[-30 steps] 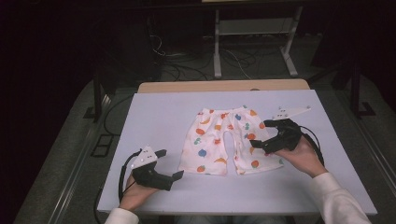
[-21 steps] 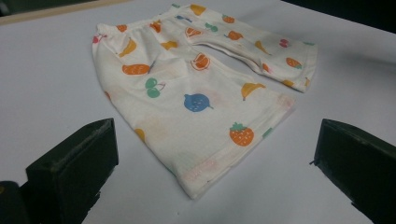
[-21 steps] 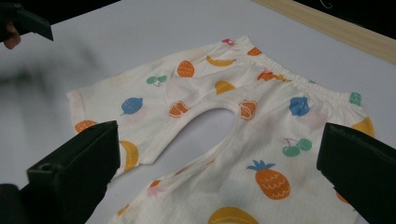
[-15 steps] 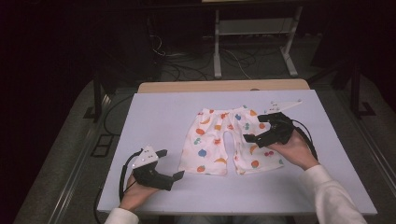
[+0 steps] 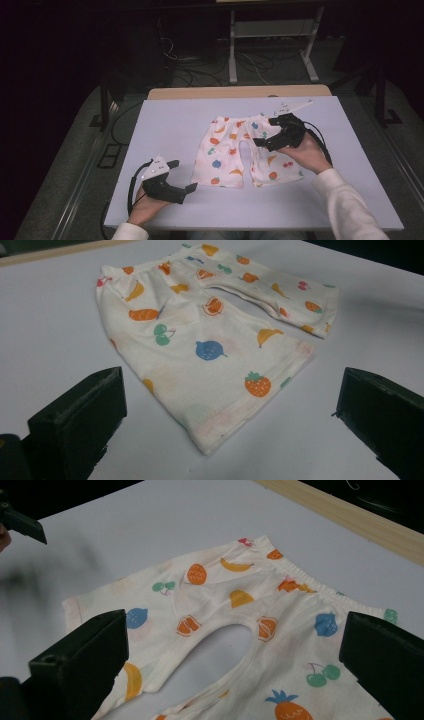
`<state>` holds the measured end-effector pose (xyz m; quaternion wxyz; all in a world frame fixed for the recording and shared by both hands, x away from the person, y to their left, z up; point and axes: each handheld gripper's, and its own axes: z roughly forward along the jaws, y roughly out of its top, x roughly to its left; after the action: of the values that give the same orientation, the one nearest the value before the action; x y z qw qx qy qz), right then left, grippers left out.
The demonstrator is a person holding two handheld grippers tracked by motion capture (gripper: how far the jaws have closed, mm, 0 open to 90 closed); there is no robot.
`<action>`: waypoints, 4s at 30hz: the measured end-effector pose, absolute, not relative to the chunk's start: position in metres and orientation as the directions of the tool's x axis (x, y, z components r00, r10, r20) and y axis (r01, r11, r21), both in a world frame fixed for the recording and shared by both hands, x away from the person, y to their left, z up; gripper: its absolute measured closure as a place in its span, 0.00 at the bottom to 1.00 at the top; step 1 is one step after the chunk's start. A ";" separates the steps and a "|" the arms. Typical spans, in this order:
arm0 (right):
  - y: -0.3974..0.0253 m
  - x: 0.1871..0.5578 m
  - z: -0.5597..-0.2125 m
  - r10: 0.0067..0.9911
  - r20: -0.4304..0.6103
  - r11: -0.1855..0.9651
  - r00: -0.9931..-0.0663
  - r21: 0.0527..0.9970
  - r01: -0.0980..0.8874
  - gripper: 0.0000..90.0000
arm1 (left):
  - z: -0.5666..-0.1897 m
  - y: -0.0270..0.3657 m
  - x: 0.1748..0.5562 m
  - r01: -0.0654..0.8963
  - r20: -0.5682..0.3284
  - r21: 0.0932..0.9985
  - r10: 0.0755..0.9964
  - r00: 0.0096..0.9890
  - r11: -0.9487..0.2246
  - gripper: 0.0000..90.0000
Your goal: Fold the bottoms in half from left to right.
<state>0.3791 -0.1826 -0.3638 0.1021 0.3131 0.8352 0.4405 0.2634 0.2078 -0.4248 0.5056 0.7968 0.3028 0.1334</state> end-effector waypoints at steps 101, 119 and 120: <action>-0.041 0.532 -0.416 0.655 0.154 0.412 -0.740 0.748 0.521 0.00 | -0.423 0.211 0.265 0.332 -0.109 0.898 0.585 0.804 -0.288 0.00; -0.041 0.539 -0.438 0.676 0.200 0.417 -0.710 0.690 0.591 0.01 | -0.424 0.208 0.264 0.331 -0.108 0.896 0.577 0.809 -0.296 0.00; -0.041 0.539 -0.438 0.673 0.205 0.419 -0.711 0.686 0.595 0.05 | -0.424 0.208 0.264 0.331 -0.108 0.896 0.577 0.809 -0.296 0.00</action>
<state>0.5393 -0.0405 -0.4382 0.0506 0.3769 0.8408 0.3854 0.2640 0.2083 -0.4235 0.5205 0.7961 0.2851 0.1184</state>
